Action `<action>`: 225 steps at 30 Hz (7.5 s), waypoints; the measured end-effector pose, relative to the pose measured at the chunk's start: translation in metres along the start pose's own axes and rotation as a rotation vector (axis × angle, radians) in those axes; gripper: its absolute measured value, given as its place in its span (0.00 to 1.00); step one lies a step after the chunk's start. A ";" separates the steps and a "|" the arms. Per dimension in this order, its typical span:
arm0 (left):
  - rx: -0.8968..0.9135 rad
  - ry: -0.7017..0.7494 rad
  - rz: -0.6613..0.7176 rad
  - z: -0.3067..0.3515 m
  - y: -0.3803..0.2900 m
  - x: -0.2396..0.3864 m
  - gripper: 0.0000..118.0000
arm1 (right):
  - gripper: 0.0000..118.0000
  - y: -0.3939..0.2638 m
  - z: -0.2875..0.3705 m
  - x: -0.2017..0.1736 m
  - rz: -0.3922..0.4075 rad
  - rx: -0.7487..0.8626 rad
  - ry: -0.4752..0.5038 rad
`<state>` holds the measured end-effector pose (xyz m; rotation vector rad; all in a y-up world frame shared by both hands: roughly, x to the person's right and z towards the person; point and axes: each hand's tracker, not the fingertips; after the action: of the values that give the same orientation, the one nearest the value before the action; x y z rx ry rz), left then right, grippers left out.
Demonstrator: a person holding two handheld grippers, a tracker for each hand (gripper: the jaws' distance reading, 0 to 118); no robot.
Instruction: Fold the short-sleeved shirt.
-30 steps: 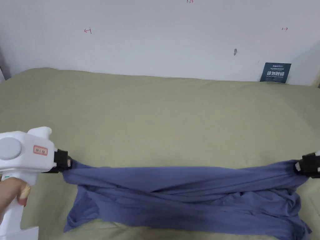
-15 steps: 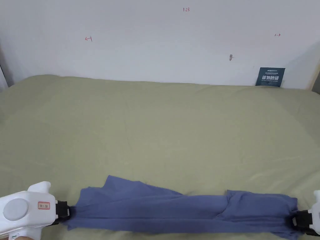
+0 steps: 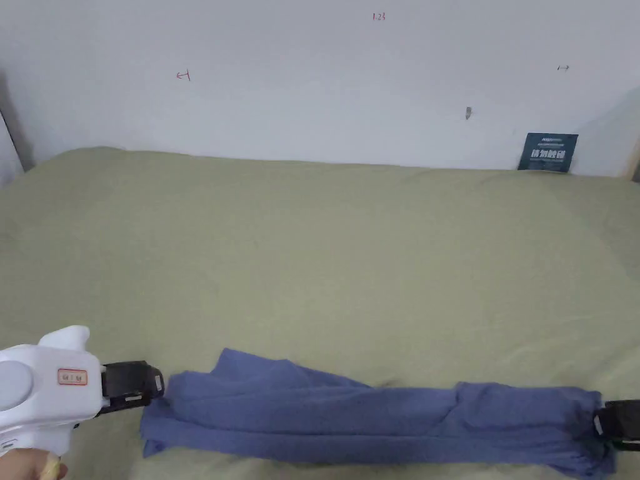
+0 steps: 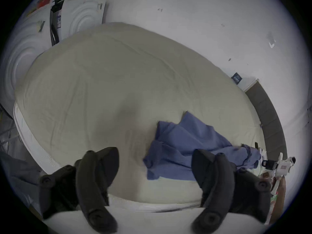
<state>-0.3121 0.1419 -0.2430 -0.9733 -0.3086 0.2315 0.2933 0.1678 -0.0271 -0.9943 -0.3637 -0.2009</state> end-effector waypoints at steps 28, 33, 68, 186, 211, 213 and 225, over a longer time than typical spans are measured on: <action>-0.182 -0.258 -0.113 -0.059 0.030 -0.024 0.00 | 0.00 -0.034 -0.040 -0.092 0.130 0.075 0.258; -0.307 -0.337 -0.011 -0.084 0.052 -0.066 0.89 | 0.00 -0.033 -0.043 -0.092 0.116 0.041 0.294; -0.122 -0.474 -0.106 -0.090 0.001 0.204 0.12 | 0.00 -0.026 -0.047 -0.055 -0.057 0.056 0.305; -0.279 -0.514 -0.143 -0.147 -0.027 0.262 0.59 | 0.00 -0.032 -0.041 -0.031 -0.196 0.095 0.227; -0.389 -0.620 0.075 -0.193 -0.092 0.260 0.02 | 0.00 -0.030 -0.041 -0.040 -0.181 0.100 0.279; -0.392 -0.587 0.020 -0.172 -0.082 0.256 0.01 | 0.00 -0.030 -0.041 -0.042 -0.184 0.100 0.298; -0.189 0.076 -0.279 -0.072 0.010 0.088 0.01 | 0.00 0.028 -0.080 -0.122 0.047 -0.066 0.823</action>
<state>-0.2048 0.1206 -0.2759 -1.1092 -0.3973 -0.0902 0.2069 0.1152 -0.1359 -0.9019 0.4191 -0.5555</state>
